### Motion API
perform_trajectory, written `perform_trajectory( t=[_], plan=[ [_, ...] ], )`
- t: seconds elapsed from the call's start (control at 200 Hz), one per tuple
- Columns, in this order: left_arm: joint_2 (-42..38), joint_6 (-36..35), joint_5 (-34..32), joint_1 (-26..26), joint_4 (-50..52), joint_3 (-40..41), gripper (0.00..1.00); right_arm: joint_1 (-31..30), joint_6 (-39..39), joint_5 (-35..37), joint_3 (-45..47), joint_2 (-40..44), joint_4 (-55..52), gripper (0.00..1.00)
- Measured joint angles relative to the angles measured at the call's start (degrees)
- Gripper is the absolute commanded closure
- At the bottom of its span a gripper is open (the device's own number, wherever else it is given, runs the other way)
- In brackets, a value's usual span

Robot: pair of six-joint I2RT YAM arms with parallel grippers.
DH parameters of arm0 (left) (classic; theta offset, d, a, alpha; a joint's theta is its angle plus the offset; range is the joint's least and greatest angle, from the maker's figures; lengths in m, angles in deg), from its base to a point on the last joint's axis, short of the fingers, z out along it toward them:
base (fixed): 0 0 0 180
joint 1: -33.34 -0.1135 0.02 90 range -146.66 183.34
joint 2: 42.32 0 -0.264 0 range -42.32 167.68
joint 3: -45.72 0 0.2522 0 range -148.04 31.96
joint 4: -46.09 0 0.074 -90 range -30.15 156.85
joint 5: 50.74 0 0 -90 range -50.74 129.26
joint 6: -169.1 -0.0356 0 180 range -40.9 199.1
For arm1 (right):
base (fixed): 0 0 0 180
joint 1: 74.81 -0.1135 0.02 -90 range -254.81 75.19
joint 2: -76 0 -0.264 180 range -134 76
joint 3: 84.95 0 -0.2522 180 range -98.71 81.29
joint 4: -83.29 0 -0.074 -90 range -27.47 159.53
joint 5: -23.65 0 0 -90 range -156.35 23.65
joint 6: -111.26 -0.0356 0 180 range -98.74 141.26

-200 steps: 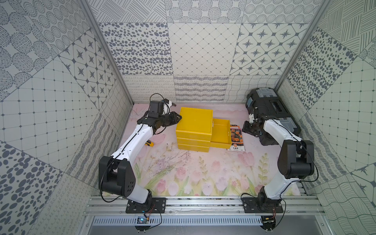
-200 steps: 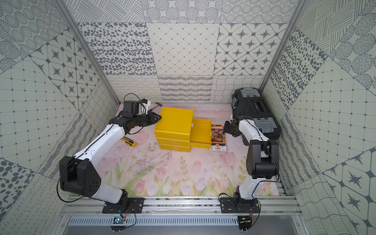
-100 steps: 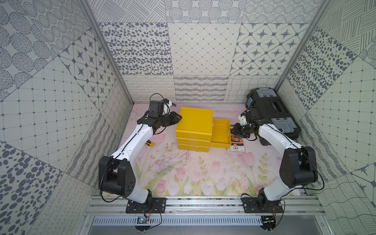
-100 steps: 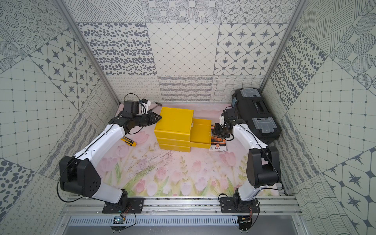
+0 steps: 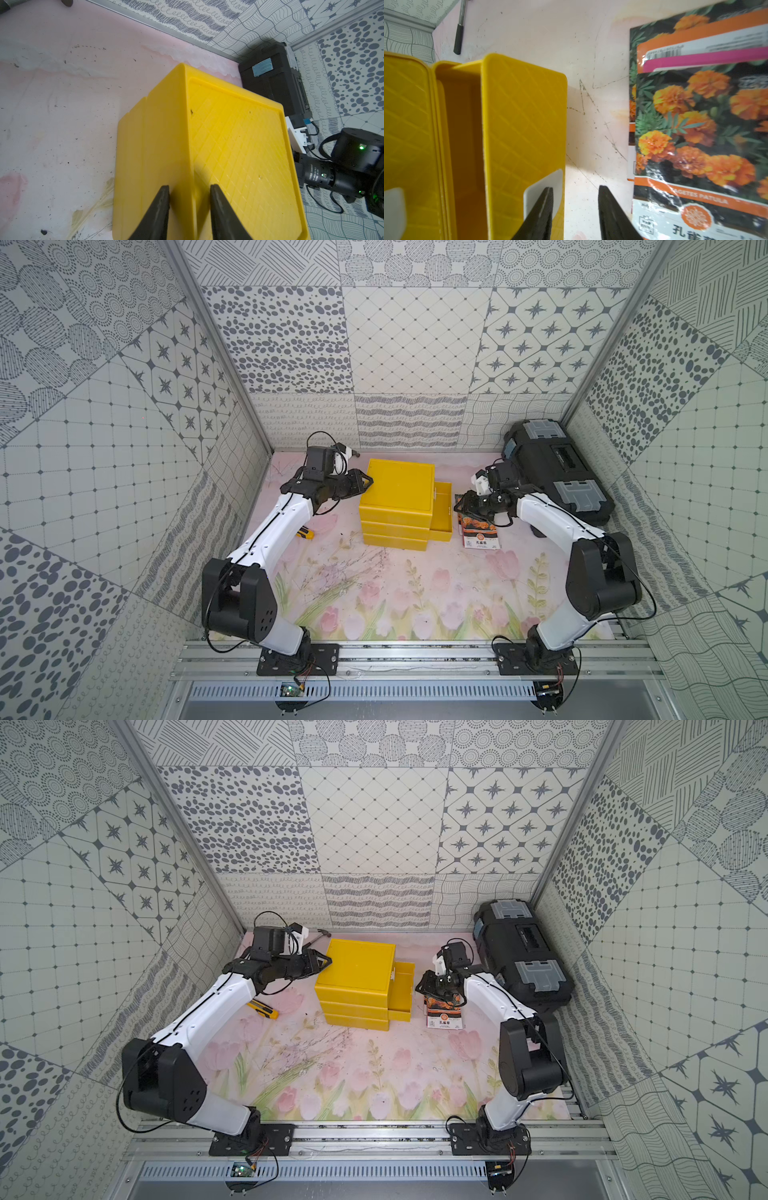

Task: Take the seed bags out of the drawer
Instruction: Close the drawer in the storage box, then open the drawer in the storage box.

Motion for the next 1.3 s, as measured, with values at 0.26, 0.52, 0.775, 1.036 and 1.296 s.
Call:
perform_trajectory(
  t=[0.26, 0.52, 0.775, 1.036, 1.296],
  plan=[
    [-0.96, -0.02, -0.02, 0.11, 1.97, 0.28, 0.60, -3.91, -4.00, -3.02, -3.08, -4.87, 3.41, 0.59],
    [-1.75, -0.04, -1.20, 0.11, 3.37, 0.28, 0.61, -6.67, -7.89, -3.76, -6.03, -8.87, 6.01, 0.59],
    [-2.29, -0.07, -3.06, -0.07, 3.63, 0.37, 0.69, -8.63, -9.90, -2.40, -7.61, -12.74, 6.12, 0.59],
    [-2.14, -0.07, -4.07, -0.17, 2.21, 0.31, 0.79, -9.14, -8.81, -0.26, -8.15, -12.72, 5.25, 0.59],
    [-2.03, -0.07, -4.04, -0.22, 1.92, 0.31, 0.78, -9.25, -7.91, 0.50, -9.27, -13.49, 5.14, 0.62]
  ],
)
